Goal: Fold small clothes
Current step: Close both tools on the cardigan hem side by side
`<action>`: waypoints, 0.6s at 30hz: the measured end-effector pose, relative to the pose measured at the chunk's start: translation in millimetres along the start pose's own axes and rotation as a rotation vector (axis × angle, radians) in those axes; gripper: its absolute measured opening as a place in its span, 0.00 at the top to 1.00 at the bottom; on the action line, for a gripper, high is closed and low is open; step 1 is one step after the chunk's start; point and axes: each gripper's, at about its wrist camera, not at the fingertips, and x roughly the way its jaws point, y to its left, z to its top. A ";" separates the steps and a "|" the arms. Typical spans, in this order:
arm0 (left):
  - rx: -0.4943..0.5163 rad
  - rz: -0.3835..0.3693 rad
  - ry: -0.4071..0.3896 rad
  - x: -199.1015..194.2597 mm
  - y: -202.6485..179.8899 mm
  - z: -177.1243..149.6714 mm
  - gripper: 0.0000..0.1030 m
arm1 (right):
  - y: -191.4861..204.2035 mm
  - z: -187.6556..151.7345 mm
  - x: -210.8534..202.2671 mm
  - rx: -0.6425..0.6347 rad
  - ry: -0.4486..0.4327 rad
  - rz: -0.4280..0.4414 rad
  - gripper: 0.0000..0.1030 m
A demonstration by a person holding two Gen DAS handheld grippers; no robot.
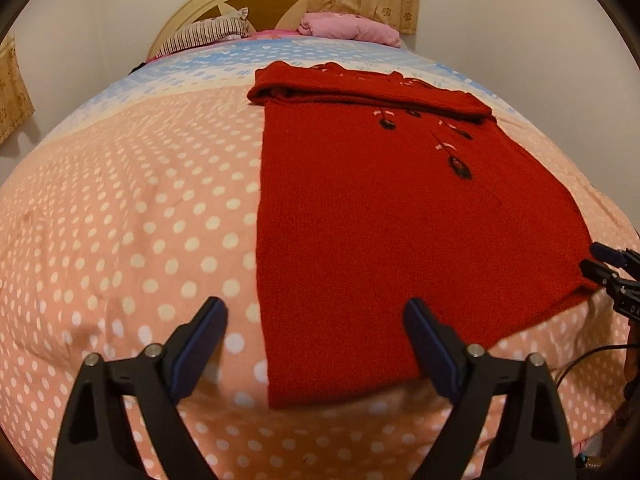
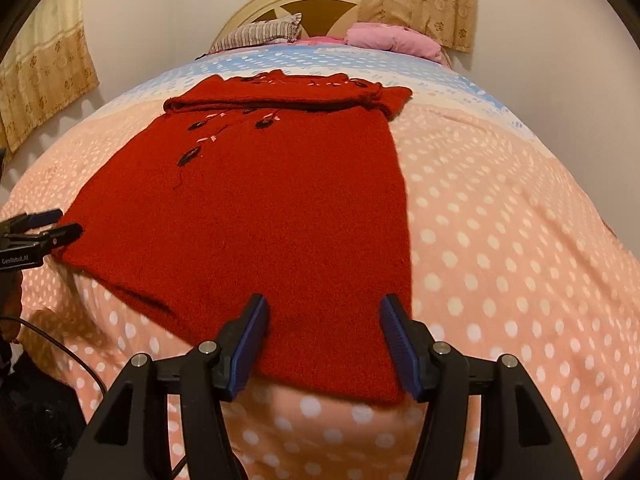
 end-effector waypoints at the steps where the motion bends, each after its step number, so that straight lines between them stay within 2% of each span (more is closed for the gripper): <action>1: -0.004 -0.006 0.002 -1.3 1.1 -1.0 0.15 | -2.7 -2.1 -2.6 0.012 -0.004 0.001 0.42; 5: -0.037 -0.043 0.012 -8.4 6.5 -4.8 0.27 | -14.4 -6.4 -12.1 0.066 -0.028 0.005 0.42; 7: -0.057 -0.063 0.019 -10.3 9.4 -5.4 0.29 | -21.5 -6.5 -16.4 0.095 -0.040 0.007 0.42; 12: -0.070 -0.055 0.021 -10.6 10.8 -6.5 0.37 | -35.1 -6.1 -17.9 0.140 -0.033 -0.006 0.42; 14: -0.086 -0.066 0.024 -12.6 13.8 -7.4 0.49 | -38.2 -7.4 -16.7 0.158 -0.022 0.008 0.42; 16: -0.099 -0.076 0.028 -14.0 15.0 -9.4 0.55 | -38.9 -9.3 -15.2 0.173 -0.016 0.031 0.44; 18: -0.111 -0.067 0.031 -15.4 13.9 -11.7 0.55 | -39.8 -11.2 -12.7 0.194 0.000 0.069 0.48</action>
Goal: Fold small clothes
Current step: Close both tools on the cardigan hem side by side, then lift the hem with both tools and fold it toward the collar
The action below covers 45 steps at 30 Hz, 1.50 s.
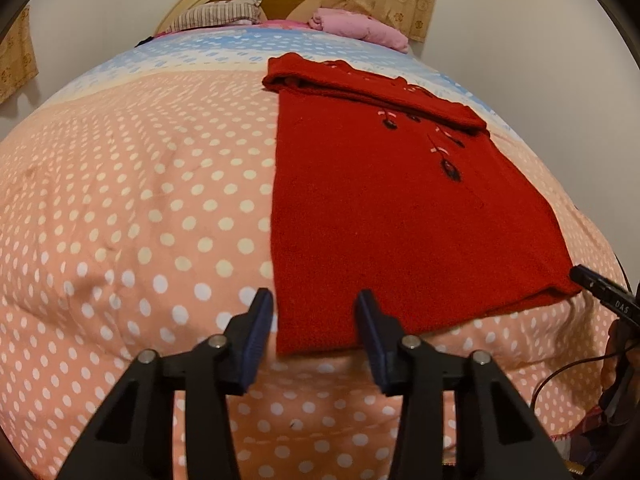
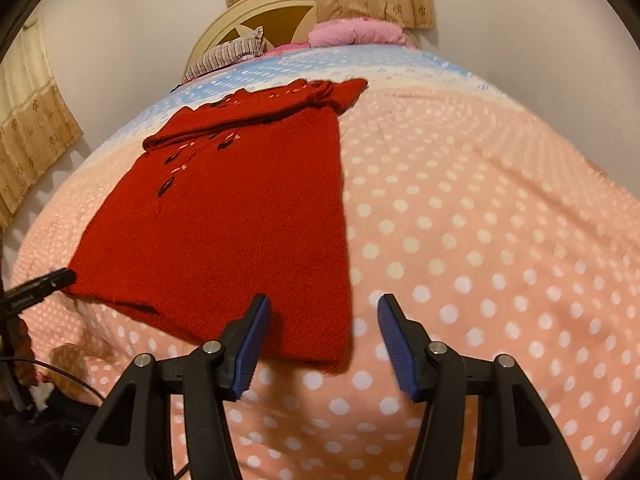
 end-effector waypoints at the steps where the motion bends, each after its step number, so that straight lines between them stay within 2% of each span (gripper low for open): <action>1: -0.006 0.005 0.001 -0.6 0.0 -0.5 0.55 | 0.9 -0.6 1.5 0.006 0.007 0.016 0.50; 4: -0.038 0.060 0.003 -2.2 3.1 -1.6 0.54 | 3.5 -3.2 2.7 0.005 0.017 0.036 0.52; 8: -0.055 0.046 0.009 -0.4 5.9 -0.9 0.50 | -0.7 -4.0 3.6 0.036 0.016 0.058 0.54; 11: -0.044 0.036 0.010 -0.5 4.3 -1.9 0.52 | -2.6 -3.4 3.7 0.048 0.021 0.074 0.65; 12: -0.034 0.026 0.007 -1.1 3.1 -2.3 0.59 | -3.1 -3.4 3.6 0.051 0.023 0.077 0.69; 13: -0.023 0.012 0.007 -1.3 1.4 -2.1 0.91 | -3.4 -3.6 3.4 0.054 0.024 0.082 0.71; 15: 0.015 0.014 -0.004 -3.8 -4.2 -1.7 0.92 | -4.8 -3.6 3.8 0.060 0.033 0.104 0.84; 17: 0.024 0.003 -0.018 -7.5 -4.4 -0.1 0.93 | -6.1 -4.1 2.8 0.064 0.031 0.110 0.89; 21: -0.023 -0.025 -0.027 -12.6 8.3 5.9 0.93 | -13.4 -4.6 2.6 0.095 0.027 0.103 0.90; 27: -0.028 -0.020 -0.014 -7.8 8.6 2.8 0.93 | -13.5 -7.8 1.9 0.095 0.010 0.103 0.86; 30: -0.060 -0.008 -0.001 -3.9 11.8 2.1 0.83 | -10.9 -8.0 2.4 0.086 0.011 0.090 0.86; 31: -0.068 -0.010 0.005 -3.2 13.2 1.3 0.74 | -10.2 -8.2 2.7 0.085 0.013 0.089 0.86; 32: -0.074 -0.019 0.008 -2.1 14.3 1.2 0.73 | -9.5 -8.6 3.2 0.079 0.014 0.086 0.86; 33: -0.072 -0.024 0.006 -2.6 14.7 1.3 0.73 | -7.9 -8.6 3.4 0.068 0.015 0.080 0.86; 34: -0.060 -0.028 0.006 -2.8 14.0 1.2 0.84 | -7.7 -8.3 3.1 0.067 0.015 0.082 0.87; 35: -0.042 -0.037 0.007 -3.3 12.9 1.4 0.94 | -8.8 -8.7 2.9 0.075 0.019 0.094 0.92; 38: -0.039 -0.047 -0.019 -10.9 13.2 4.3 0.94 | -10.8 -7.0 -3.7 0.083 0.002 0.116 0.93; 45: -0.029 -0.100 -0.121 -42.2 17.7 26.2 0.94 | -15.5 15.6 -49.3 0.106 -0.148 0.159 0.94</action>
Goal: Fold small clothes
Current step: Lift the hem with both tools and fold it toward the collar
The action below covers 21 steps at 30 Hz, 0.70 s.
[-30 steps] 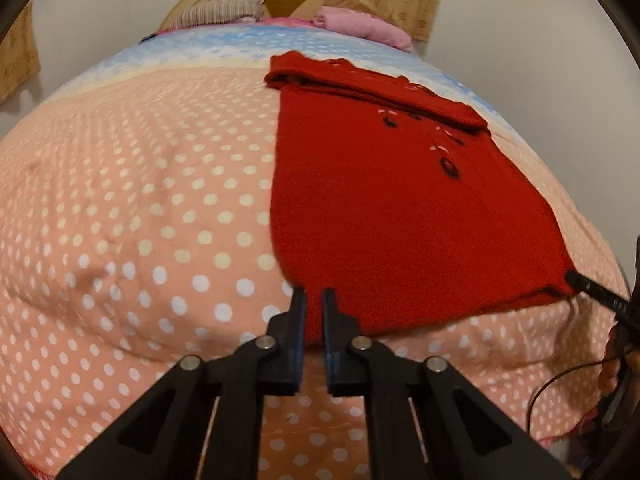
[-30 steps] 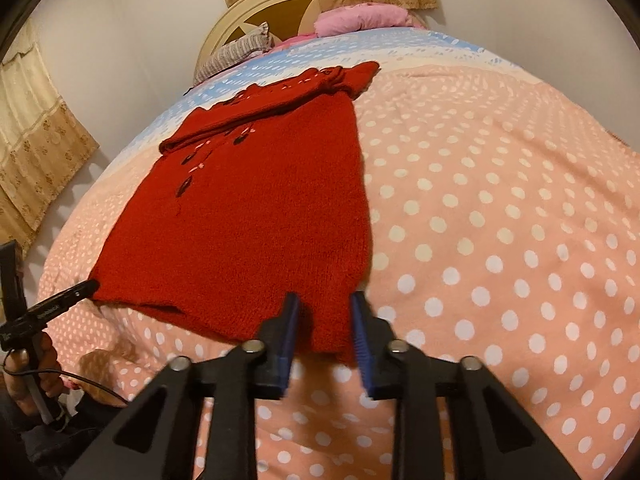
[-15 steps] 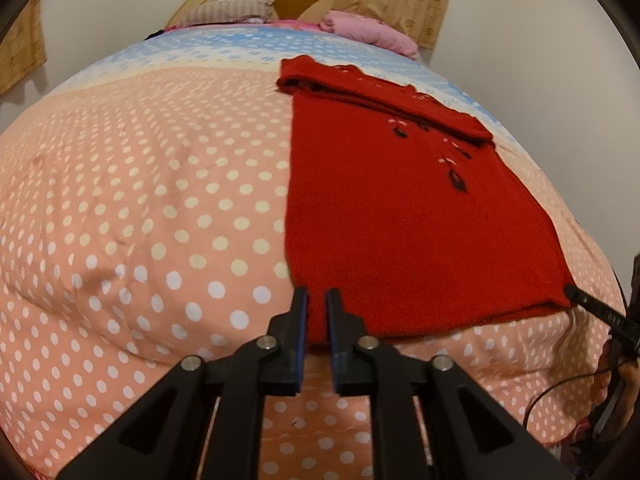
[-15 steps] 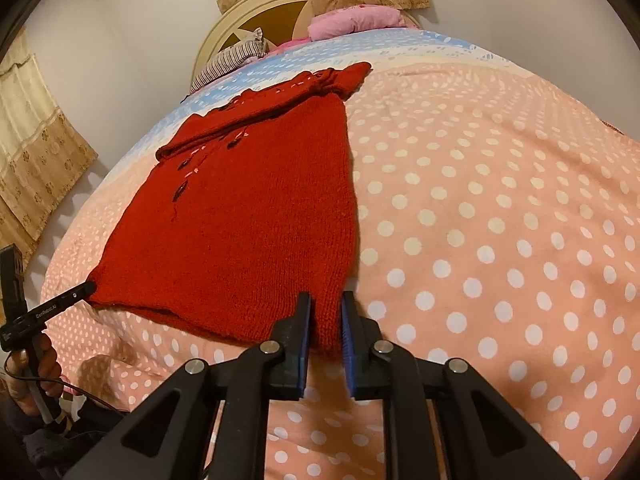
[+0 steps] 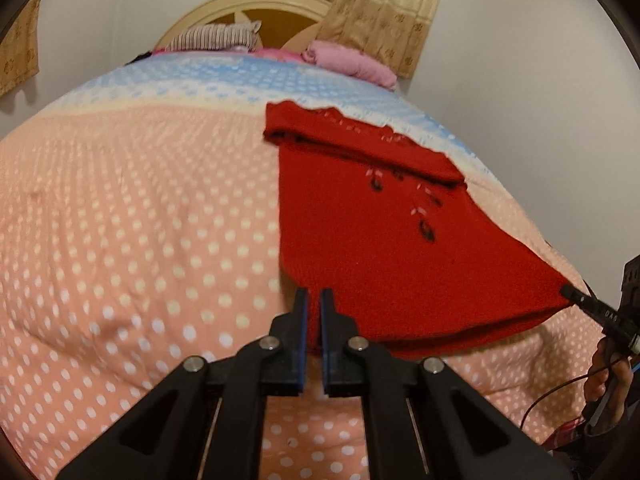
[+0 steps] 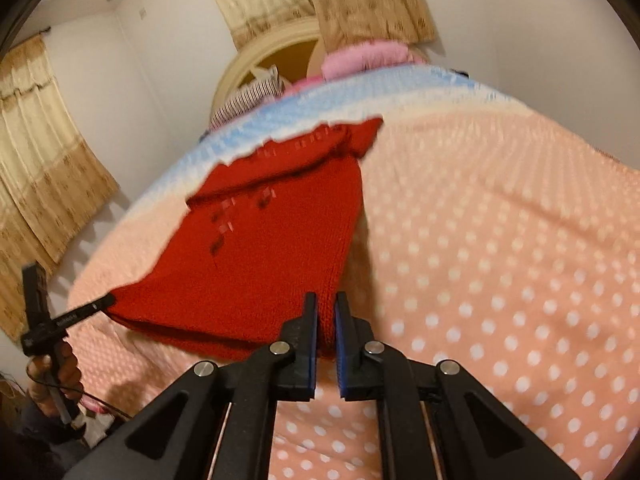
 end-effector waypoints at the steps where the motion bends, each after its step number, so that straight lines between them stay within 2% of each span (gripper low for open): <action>1: 0.003 -0.003 -0.004 0.0 -0.8 2.2 0.94 | 2.2 4.4 -4.3 -0.001 -0.018 0.003 0.94; 12: -0.027 -0.080 -0.049 -2.6 -4.0 47.1 0.95 | 24.7 39.4 -17.2 -0.043 -0.099 0.018 0.94; 21: -0.038 -0.094 -0.127 -5.9 -1.3 101.7 0.95 | 36.6 94.6 -17.1 -0.061 -0.171 0.019 0.94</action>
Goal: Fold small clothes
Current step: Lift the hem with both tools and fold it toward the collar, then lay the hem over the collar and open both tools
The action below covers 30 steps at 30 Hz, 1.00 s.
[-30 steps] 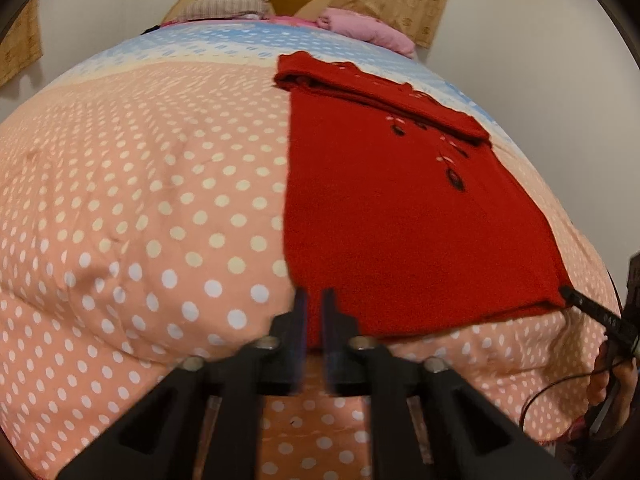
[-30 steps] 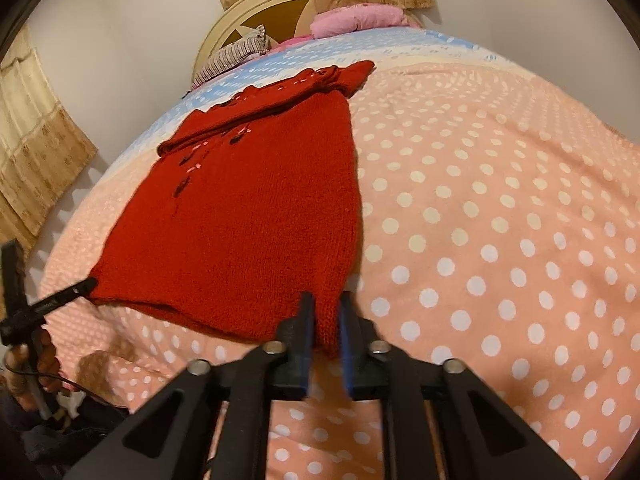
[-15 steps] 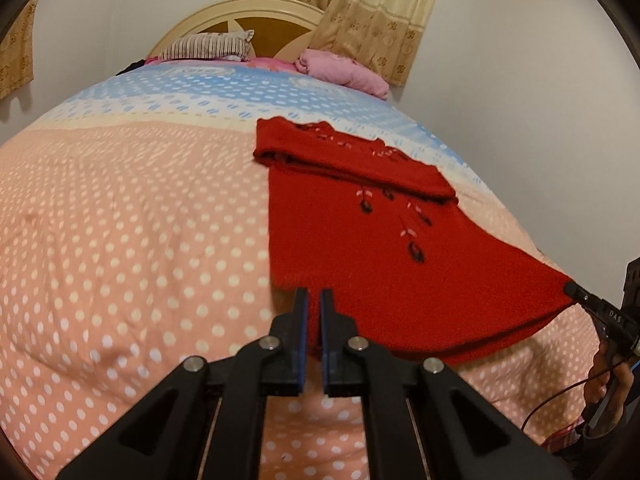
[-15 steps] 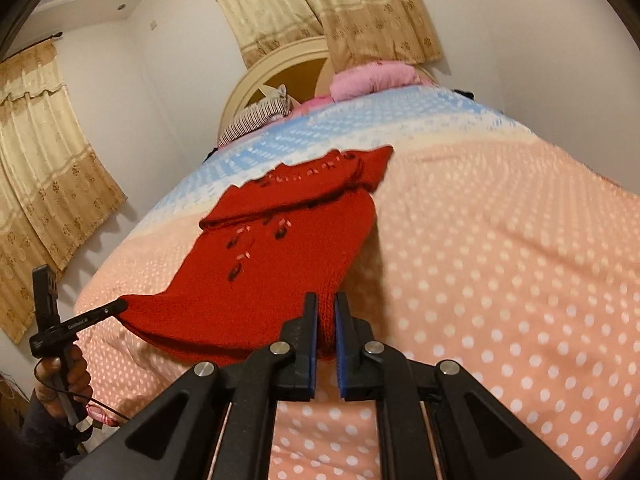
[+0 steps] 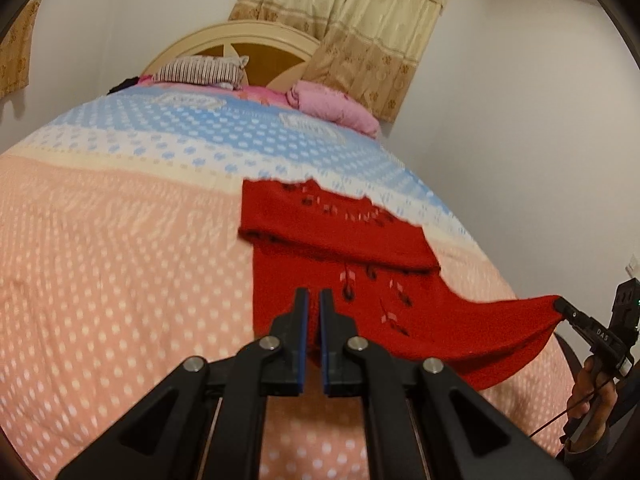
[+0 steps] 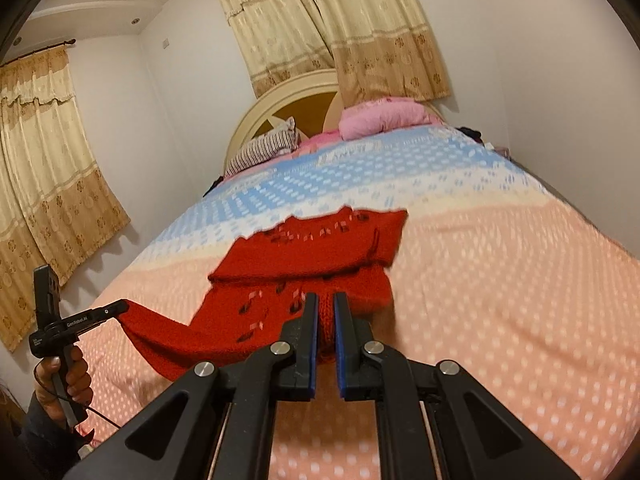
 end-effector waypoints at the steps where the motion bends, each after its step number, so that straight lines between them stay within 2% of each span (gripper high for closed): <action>1: 0.002 0.005 -0.009 1.5 0.4 6.2 0.95 | 1.5 8.2 3.5 -0.003 -0.006 0.000 0.94; 10: -0.011 0.035 -0.049 29.6 7.8 62.1 0.95 | 13.8 63.6 44.1 -0.049 -0.019 -0.025 0.94; 18: 0.037 0.072 -0.067 64.3 -0.6 111.2 0.95 | 14.2 110.1 78.6 -0.069 -0.033 -0.071 0.94; 30: 0.065 0.156 -0.003 159.6 6.1 157.8 0.95 | -13.9 154.1 166.8 -0.053 0.032 -0.147 0.94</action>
